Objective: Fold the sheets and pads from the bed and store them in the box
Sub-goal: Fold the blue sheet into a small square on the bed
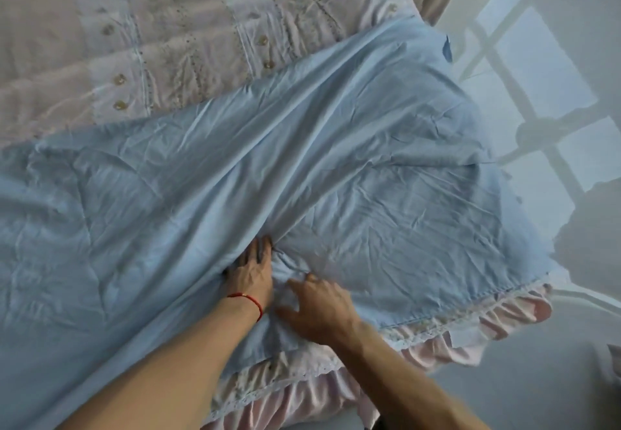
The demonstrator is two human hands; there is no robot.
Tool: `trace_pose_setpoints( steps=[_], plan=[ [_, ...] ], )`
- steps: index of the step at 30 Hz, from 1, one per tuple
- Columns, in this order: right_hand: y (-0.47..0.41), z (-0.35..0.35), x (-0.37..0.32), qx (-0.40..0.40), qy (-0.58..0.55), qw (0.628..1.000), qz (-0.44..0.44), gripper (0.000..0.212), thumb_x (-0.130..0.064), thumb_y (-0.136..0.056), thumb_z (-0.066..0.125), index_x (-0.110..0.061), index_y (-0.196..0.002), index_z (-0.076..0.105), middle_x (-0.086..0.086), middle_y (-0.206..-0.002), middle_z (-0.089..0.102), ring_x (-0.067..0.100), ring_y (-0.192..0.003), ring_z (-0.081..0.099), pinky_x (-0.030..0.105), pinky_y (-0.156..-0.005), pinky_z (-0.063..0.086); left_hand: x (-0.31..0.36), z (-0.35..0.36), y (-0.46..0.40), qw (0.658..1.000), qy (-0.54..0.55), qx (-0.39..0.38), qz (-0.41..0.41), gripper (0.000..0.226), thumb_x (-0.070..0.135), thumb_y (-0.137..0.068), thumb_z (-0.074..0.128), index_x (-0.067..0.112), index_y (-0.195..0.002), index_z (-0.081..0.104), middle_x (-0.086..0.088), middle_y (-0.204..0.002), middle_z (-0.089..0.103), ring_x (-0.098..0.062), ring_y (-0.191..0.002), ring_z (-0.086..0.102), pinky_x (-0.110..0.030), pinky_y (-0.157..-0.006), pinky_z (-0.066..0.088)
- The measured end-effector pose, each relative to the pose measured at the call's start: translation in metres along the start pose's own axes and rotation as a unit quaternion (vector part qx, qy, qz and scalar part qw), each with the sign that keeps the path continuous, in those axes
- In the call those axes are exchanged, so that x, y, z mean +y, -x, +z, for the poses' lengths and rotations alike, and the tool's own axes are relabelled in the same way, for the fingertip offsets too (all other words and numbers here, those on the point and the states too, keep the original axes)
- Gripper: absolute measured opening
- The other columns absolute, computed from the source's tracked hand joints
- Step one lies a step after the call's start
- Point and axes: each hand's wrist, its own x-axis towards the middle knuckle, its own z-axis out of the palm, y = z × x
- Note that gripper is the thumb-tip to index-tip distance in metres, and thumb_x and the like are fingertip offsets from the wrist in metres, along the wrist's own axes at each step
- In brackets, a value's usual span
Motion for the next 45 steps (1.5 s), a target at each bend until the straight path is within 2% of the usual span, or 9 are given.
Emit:
trace_pose_setpoints(
  steps=[3, 6, 8, 13, 21, 26, 34, 40, 45],
  plan=[
    [-0.026, -0.079, 0.054, 0.063, -0.211, 0.975, 0.007, 0.031, -0.038, -0.091, 0.056, -0.011, -0.094, 0.072, 0.01, -0.09, 0.076, 0.031, -0.09, 0.072, 0.04, -0.081, 0.057, 0.016, -0.004, 0.004, 0.998, -0.028, -0.018, -0.044, 0.097, 0.034, -0.093, 0.058, 0.014, -0.16, -0.009, -0.01, -0.169, 0.001, -0.03, -0.155, 0.005, -0.054, -0.12, 0.023],
    [-0.081, -0.146, 0.106, 0.139, -0.51, 0.841, 0.111, 0.019, -0.013, -0.093, 0.051, -0.008, -0.083, 0.066, 0.019, -0.084, 0.066, 0.032, -0.076, 0.069, 0.044, -0.071, 0.062, 0.013, -0.012, -0.002, 0.998, -0.012, -0.003, -0.062, 0.088, 0.022, -0.088, 0.057, 0.018, -0.161, 0.008, -0.008, -0.166, 0.016, -0.03, -0.151, 0.022, -0.051, -0.115, 0.036],
    [-0.111, -0.166, 0.142, 0.114, -0.68, 0.703, 0.174, 0.02, 0.0, -0.095, 0.048, -0.005, -0.103, 0.065, 0.017, -0.09, 0.063, 0.031, -0.08, 0.069, 0.04, -0.072, 0.064, 0.014, -0.016, -0.002, 0.994, 0.065, 0.036, -0.074, 0.071, 0.013, -0.085, 0.06, 0.019, -0.152, 0.037, -0.013, -0.151, 0.045, -0.035, -0.133, 0.049, -0.05, -0.1, 0.05],
    [-0.142, -0.191, 0.195, 0.235, -0.748, 0.593, 0.184, 0.04, -0.021, -0.094, 0.07, -0.016, -0.133, 0.06, 0.01, -0.114, 0.068, 0.026, -0.101, 0.068, 0.033, -0.079, 0.059, 0.034, -0.025, -0.002, 0.967, 0.046, 0.217, -0.129, 0.026, -0.006, -0.08, 0.069, 0.004, -0.103, 0.062, -0.025, -0.076, 0.065, -0.044, -0.06, 0.065, -0.045, -0.046, 0.047],
    [-0.095, -0.23, 0.257, 0.357, -0.626, 0.675, 0.159, 0.019, -0.016, -0.087, 0.081, -0.007, -0.089, 0.064, 0.003, -0.08, 0.065, 0.012, -0.065, 0.066, 0.027, -0.053, 0.058, 0.052, -0.021, 0.014, 0.943, 0.013, 0.306, -0.133, 0.03, -0.014, -0.068, 0.069, 0.003, -0.091, 0.06, -0.021, -0.08, 0.056, -0.041, -0.065, 0.061, -0.044, -0.051, 0.048],
    [-0.044, -0.231, 0.288, 0.399, -0.629, 0.656, 0.127, 0.033, -0.018, -0.086, 0.082, -0.001, -0.111, 0.068, 0.003, -0.081, 0.067, 0.013, -0.066, 0.067, 0.032, -0.057, 0.061, 0.094, -0.003, 0.069, 0.923, 0.033, 0.362, -0.129, 0.017, 0.018, -0.076, 0.049, 0.013, -0.088, 0.06, -0.013, -0.084, 0.057, -0.038, -0.08, 0.057, -0.044, -0.065, 0.038],
    [-0.002, -0.122, 0.236, 0.138, -0.685, 0.702, 0.141, 0.027, -0.021, -0.093, 0.075, -0.005, -0.114, 0.066, 0.013, -0.105, 0.073, 0.025, -0.088, 0.075, 0.036, -0.072, 0.065, 0.121, 0.027, 0.094, 0.939, 0.07, 0.32, -0.109, 0.025, 0.015, -0.071, 0.079, 0.018, -0.091, 0.064, -0.007, -0.086, 0.058, -0.036, -0.082, 0.057, -0.045, -0.065, 0.044],
    [0.024, -0.09, 0.215, 0.251, -0.65, 0.7, 0.156, 0.013, -0.004, -0.095, 0.067, 0.001, -0.083, 0.061, 0.007, -0.057, 0.067, 0.018, -0.05, 0.07, 0.025, -0.051, 0.058, 0.127, 0.026, 0.125, 0.909, 0.093, 0.399, -0.071, 0.016, 0.006, -0.08, 0.061, 0.019, -0.089, 0.066, -0.005, -0.083, 0.058, -0.032, -0.078, 0.055, -0.041, -0.064, 0.04],
    [0.041, -0.055, 0.198, 0.229, -0.695, 0.657, 0.182, 0.013, -0.013, -0.097, 0.068, -0.003, -0.09, 0.062, 0.02, -0.086, 0.068, 0.021, -0.059, 0.074, 0.027, -0.057, 0.061, 0.125, 0.046, 0.134, 0.925, 0.128, 0.351, -0.07, 0.033, -0.002, -0.072, 0.078, 0.021, -0.093, 0.067, 0.001, -0.087, 0.061, -0.025, -0.082, 0.056, -0.038, -0.068, 0.042]
  ],
)
